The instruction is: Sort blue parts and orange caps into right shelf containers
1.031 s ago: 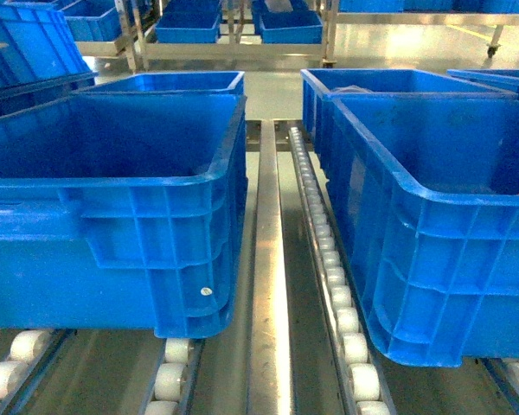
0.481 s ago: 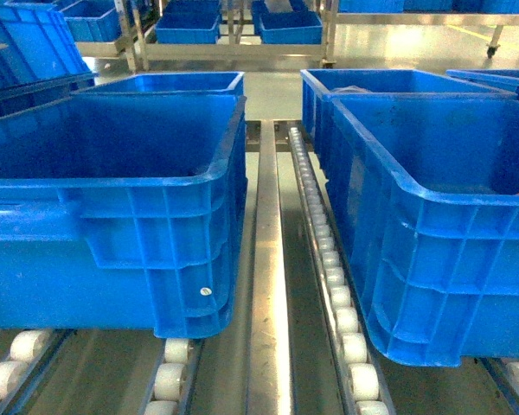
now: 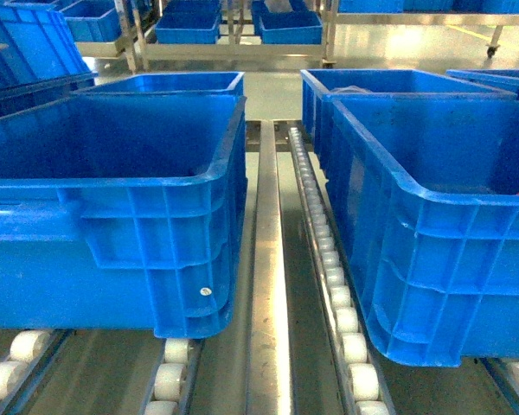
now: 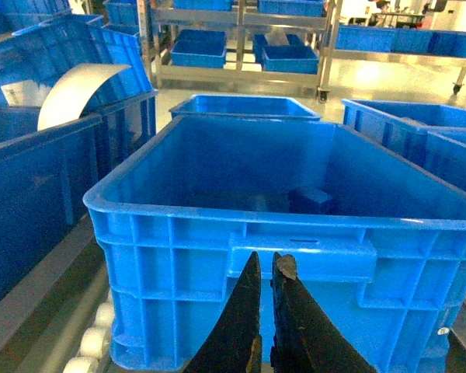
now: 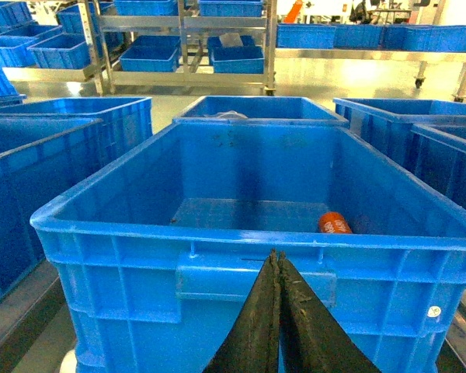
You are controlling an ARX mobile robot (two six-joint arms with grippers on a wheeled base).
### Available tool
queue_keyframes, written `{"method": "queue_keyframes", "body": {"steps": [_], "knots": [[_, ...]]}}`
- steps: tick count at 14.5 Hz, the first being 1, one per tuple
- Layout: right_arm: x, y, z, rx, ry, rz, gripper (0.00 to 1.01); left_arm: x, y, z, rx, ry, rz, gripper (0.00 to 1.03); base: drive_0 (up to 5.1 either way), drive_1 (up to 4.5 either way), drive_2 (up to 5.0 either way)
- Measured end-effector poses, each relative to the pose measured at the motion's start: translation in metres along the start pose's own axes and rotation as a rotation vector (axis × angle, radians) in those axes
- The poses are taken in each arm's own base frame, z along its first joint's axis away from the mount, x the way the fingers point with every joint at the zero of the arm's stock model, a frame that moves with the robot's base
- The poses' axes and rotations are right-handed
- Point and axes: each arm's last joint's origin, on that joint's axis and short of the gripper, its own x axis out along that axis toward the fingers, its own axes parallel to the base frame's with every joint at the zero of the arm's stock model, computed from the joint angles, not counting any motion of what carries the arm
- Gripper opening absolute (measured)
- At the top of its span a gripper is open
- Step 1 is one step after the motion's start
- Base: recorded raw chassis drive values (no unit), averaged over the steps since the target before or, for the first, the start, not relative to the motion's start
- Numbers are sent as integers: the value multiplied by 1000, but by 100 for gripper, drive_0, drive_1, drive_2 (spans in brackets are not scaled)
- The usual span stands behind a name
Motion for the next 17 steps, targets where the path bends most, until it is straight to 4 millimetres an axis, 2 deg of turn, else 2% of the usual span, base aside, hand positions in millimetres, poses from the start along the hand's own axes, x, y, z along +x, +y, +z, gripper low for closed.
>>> {"method": "queue_keyframes", "body": {"steps": [10,12,13,16,17], "knots": [[-19,0,1,0,-6,0,2,-19,0,1,0,-8,0,2,0,0,0],[-27,0,-6,0,49,2,2,-26,0,-5,0,43,1,2,0,0,0],[-30,0,0,0,-16,0,2,-30,0,-1,0,-5,-1,2,0,0,0],[-30,0,-2,0,5,-1,2,-30,0,-2,0,5,0,2,0,0,0],[-30,0,-2,-1,4,-1,4,-30,0,-3,0,10,0,9,0,0,0]]}}
